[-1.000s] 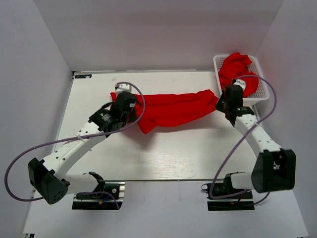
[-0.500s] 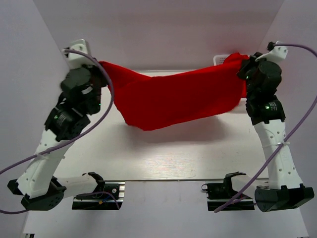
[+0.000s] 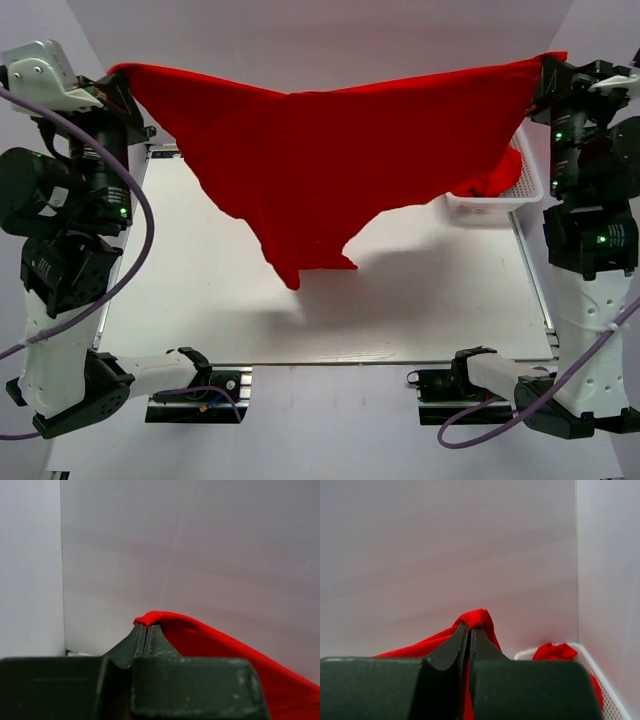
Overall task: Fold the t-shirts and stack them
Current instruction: Flatten out the tshirt
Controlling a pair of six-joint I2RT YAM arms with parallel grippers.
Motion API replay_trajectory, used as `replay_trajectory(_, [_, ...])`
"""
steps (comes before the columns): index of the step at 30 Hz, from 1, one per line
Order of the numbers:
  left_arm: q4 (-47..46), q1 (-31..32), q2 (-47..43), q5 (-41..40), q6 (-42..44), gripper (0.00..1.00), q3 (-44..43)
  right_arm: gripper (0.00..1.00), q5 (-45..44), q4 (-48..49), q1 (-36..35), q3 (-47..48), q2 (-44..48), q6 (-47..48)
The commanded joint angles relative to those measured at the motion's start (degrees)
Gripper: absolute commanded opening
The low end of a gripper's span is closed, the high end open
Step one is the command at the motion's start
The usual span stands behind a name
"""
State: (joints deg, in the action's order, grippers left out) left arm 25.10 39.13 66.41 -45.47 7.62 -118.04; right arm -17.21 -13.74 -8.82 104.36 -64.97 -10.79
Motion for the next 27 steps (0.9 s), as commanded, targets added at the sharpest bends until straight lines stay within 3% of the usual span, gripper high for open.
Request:
replay_trajectory(1, [-1.72,-0.02,0.21,2.92,5.56,0.0,-4.99,0.0,1.82,-0.32,0.12,3.91,0.81,2.79])
replay_trajectory(6, [-1.2,-0.02,0.21,8.98,7.58,0.0,-10.54,0.0,6.05,-2.34,-0.06,7.43,2.83,2.79])
replay_trajectory(15, [0.03,-0.55,-2.87,31.29,6.98,0.0,-18.8,0.0,10.97,-2.61,0.12,9.2,11.6,2.35])
replay_trajectory(27, [-3.39,-1.69,-1.56,37.48,4.34,0.0,-21.18,0.0,12.38,-5.33,0.12,12.1,16.36,1.12])
